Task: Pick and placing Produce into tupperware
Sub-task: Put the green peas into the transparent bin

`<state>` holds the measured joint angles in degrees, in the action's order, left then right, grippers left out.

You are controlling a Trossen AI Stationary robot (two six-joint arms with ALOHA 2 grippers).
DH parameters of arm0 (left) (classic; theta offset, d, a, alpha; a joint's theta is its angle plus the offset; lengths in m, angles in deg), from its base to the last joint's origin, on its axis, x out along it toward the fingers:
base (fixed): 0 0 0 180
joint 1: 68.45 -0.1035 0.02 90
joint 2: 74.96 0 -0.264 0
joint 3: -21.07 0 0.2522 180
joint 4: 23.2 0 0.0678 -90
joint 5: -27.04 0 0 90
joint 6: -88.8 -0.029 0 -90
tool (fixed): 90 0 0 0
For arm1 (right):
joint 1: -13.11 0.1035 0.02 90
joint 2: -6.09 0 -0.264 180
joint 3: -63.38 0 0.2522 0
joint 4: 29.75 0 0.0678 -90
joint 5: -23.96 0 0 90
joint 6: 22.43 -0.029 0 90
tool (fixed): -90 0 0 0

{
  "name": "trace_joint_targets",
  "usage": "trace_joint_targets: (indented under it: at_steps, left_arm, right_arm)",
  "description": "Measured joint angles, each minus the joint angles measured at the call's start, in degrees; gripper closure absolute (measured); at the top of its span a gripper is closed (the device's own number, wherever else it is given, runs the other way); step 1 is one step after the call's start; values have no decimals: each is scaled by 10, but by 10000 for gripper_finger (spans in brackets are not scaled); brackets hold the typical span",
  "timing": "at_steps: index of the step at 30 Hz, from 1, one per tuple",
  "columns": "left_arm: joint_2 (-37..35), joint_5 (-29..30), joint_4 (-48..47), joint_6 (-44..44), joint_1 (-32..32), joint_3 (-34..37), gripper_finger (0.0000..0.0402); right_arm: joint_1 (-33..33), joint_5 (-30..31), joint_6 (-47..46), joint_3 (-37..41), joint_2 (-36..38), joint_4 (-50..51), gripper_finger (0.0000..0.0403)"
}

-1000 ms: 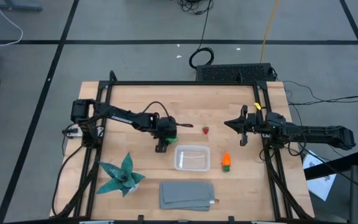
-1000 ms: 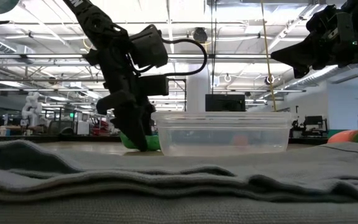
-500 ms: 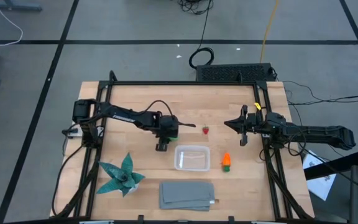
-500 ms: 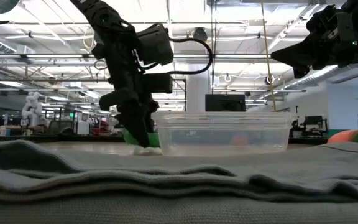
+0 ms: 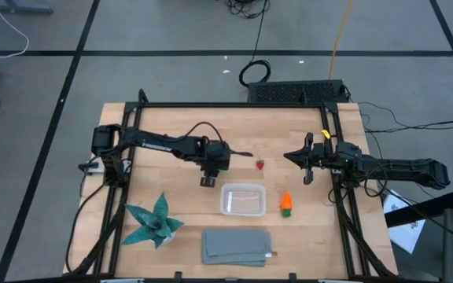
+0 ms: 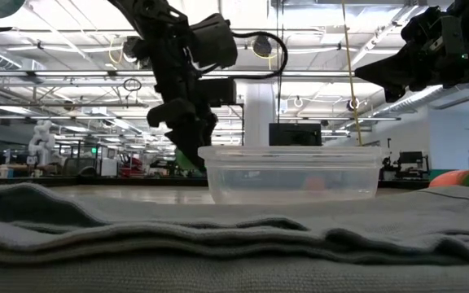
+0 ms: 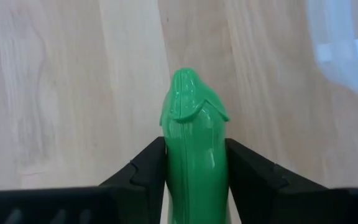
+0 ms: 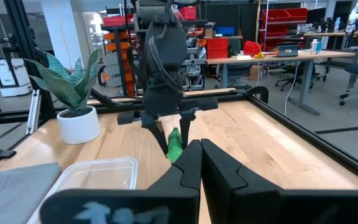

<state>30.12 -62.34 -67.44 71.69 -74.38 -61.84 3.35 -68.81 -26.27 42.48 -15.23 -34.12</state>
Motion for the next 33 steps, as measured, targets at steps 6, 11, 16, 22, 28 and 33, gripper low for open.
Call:
trace_joint_targets:
  at_steps: [6, 11, 16, 22, 28, 33]
  left_arm:
    - [0, 0, -39, -5, 0, -38, 259]
    - [0, -1, -78, -9, 0, -83, 259]
    - [-1, -4, -102, -10, 0, -130, 259]
    - [-9, -41, -97, -3, 0, -159, 259]
    - [-25, -114, -67, 6, 2, -160, 259]
    - [-40, -181, -64, -19, 3, -159, 259]
  right_arm:
    - [0, 0, 0, 0, 0, 0, 403]
    - [0, 0, 0, 0, 0, -5, 403]
    - [0, 0, -12, 0, 0, -5, 403]
    - [0, 0, -15, 0, 0, -7, 403]
    - [0, 0, -15, -1, 0, -6, 403]
    - [0, 0, -14, -1, 0, -4, 403]
